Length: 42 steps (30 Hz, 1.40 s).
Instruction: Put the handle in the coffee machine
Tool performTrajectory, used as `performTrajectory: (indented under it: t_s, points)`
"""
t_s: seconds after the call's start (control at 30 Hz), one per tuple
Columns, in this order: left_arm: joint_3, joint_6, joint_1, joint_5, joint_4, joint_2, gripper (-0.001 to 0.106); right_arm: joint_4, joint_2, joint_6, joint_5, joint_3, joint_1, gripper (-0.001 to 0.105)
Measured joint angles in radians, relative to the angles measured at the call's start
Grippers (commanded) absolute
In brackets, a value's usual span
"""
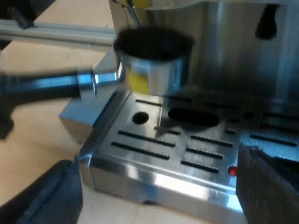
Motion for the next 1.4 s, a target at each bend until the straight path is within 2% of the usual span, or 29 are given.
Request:
performTrajectory:
  t_s: [0.03,0.2,0.27,0.33,0.53,0.73,1.2,1.4]
  points:
    - [-0.017,0.028,0.000,0.003,0.010,0.014,0.000,-0.060,0.020,-0.017,0.030,0.009,0.011,0.070]
    - [-0.039,0.073,0.000,0.024,0.044,0.053,0.000,-0.239,0.100,-0.063,0.126,0.015,0.022,0.070]
    - [-0.039,0.080,0.000,0.031,0.049,0.069,0.000,-0.326,0.150,-0.097,0.170,0.015,0.022,0.070]
    - [-0.039,0.091,0.000,0.051,0.049,0.079,0.000,-0.431,0.203,-0.166,0.219,0.015,0.022,0.070]
    - [-0.039,0.093,0.000,0.081,-0.001,0.086,0.000,-0.665,0.313,-0.226,0.296,0.015,0.022,0.070]
    - [-0.039,0.095,0.000,0.085,-0.017,0.136,0.000,-0.818,0.371,-0.290,0.318,0.015,0.022,0.070]
    - [-0.039,0.086,0.008,0.102,-0.079,0.139,0.000,-0.887,0.392,-0.301,0.325,0.015,0.000,0.070]
    - [-0.073,0.086,0.022,0.127,-0.077,0.139,0.000,-0.891,0.392,-0.301,0.325,0.015,0.000,0.070]
